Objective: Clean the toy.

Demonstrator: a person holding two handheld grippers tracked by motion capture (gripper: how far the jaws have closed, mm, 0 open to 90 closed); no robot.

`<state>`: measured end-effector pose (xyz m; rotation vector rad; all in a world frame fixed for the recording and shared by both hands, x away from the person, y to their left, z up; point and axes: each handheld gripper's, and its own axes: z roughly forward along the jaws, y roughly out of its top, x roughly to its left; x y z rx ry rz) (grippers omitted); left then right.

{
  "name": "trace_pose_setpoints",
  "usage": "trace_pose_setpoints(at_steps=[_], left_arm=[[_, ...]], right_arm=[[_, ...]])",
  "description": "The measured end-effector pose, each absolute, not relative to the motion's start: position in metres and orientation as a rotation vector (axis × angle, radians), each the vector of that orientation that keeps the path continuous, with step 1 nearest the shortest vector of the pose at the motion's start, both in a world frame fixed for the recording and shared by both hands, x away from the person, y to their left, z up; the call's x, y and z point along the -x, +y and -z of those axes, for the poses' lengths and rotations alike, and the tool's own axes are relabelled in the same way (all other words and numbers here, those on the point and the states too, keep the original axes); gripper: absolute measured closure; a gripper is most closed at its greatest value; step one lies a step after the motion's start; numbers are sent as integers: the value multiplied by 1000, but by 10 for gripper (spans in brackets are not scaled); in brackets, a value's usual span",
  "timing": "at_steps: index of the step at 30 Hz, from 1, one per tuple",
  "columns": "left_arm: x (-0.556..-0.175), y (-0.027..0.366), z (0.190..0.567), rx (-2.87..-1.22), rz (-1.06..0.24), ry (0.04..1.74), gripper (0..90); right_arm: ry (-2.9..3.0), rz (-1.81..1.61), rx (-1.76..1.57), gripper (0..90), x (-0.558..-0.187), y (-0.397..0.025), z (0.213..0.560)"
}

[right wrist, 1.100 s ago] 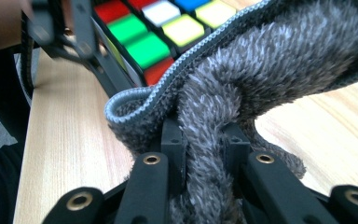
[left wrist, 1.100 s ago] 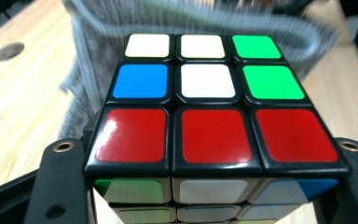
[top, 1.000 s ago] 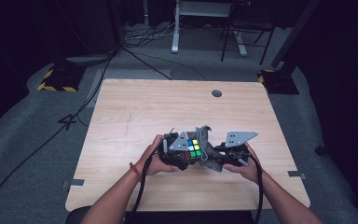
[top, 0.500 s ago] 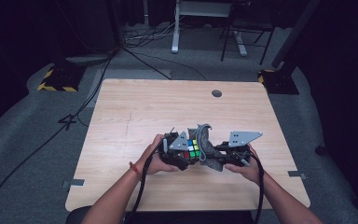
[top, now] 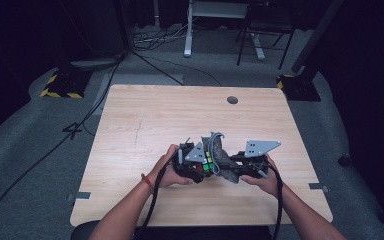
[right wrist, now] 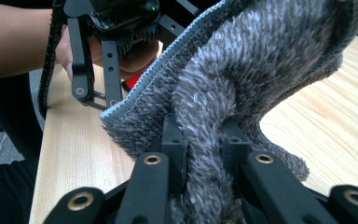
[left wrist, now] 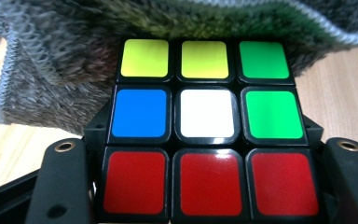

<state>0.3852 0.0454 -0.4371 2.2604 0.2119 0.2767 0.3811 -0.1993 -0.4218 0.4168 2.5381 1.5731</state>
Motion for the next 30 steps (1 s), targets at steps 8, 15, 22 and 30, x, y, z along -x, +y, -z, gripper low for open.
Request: trace_pose_setpoints(at_steps=[8,15,22,30], left_arm=[[-382,50,427,-2186,-282,203,336],[-381,57,421,-2126,-279,207,336],[-381,55,423,-2162,-299,199,335],[-382,50,429,-2215,-292,182,334]], right_arm=[[2548,-1502,-449,772,-384,-203,424],[2608,-1417,-475,771,-389,-200,437],[2555,-1479,-429,771,-383,-199,430],[2509,-1544,-369,770,-375,-199,417]])
